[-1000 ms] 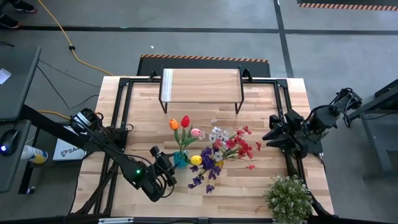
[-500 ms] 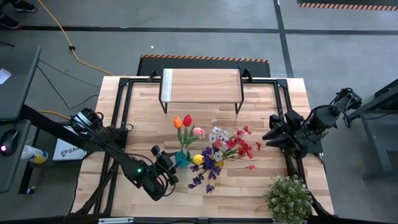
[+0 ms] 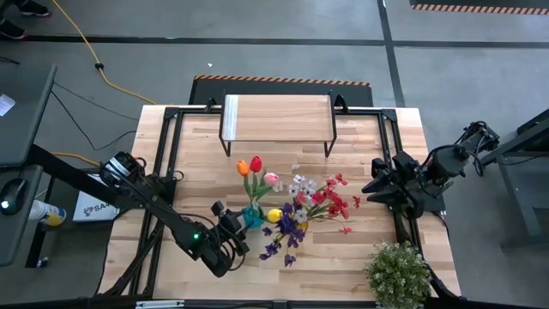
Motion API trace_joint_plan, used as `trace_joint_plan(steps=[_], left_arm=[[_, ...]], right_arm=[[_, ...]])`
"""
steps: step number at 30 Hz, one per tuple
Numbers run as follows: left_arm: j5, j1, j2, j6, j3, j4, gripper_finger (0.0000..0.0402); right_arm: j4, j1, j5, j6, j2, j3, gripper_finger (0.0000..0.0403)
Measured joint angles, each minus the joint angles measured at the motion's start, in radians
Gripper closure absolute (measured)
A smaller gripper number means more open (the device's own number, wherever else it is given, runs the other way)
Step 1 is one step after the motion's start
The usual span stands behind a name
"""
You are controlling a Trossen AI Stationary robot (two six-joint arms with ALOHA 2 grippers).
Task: Pick and place flowers into a vace then onto a shelf
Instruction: Put the blue flower vase on the shelf
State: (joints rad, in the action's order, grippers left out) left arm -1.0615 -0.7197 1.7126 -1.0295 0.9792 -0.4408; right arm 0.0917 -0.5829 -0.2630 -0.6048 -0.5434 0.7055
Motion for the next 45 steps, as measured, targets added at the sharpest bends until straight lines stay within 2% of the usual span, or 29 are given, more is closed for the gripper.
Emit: trace_joint_plan(steps=[5,26,33,45], left_arm=[[-0.018,0.0,0.032,-0.002,0.001,0.056,0.0174],[-0.056,0.0,0.033,0.015,0.0,0.047,0.0174],[-0.125,0.0,0.034,0.023,0.007,0.051,0.0174],[-0.127,0.001,0.034,0.023,0.008,0.049,0.0174]], right_arm=[[0.0,0.0,0.0,-0.002,0.0,0.0,0.0272],[0.0,0.0,-0.016,-0.023,0.0,0.0,0.0272],[0.0,0.0,-0.019,-0.023,0.0,0.0,0.0272],[0.0,0.0,-0.023,-0.023,0.0,0.0,0.0272]])
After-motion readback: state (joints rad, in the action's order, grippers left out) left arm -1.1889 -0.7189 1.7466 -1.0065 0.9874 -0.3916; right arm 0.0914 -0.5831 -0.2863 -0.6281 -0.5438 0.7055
